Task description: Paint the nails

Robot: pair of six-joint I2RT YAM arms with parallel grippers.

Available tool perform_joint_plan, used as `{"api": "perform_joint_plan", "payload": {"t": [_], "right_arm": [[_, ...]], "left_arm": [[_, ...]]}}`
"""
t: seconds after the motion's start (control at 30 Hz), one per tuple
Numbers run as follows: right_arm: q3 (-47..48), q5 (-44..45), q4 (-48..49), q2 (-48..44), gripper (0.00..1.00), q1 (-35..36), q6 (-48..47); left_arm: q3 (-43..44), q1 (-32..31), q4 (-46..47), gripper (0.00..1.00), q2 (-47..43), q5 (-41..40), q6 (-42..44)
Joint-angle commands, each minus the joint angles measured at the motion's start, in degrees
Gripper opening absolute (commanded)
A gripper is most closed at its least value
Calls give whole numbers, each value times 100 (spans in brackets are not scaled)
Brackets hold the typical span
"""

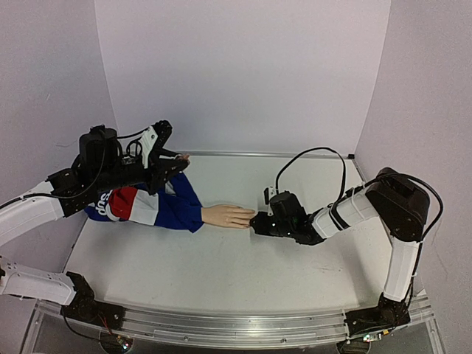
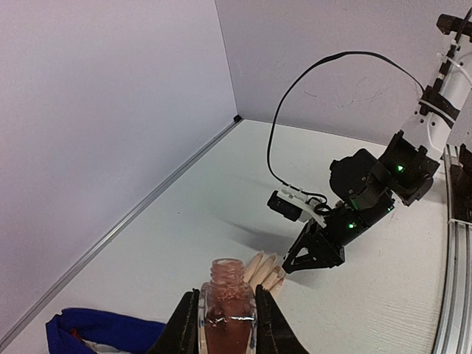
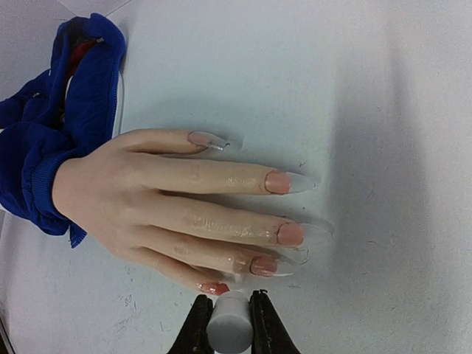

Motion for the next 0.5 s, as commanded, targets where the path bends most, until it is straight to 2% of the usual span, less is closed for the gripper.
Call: {"api": "perform_joint_plan", "payload": {"t": [0.0,0.47], "right_arm": [[43,179,-67,-171,0,-15,42],[-179,82,146,-420,0,-8,-2]], "left_arm": [[55,14,165,0,-80,89,57],[65,14,161,0,-81,82,59]]}}
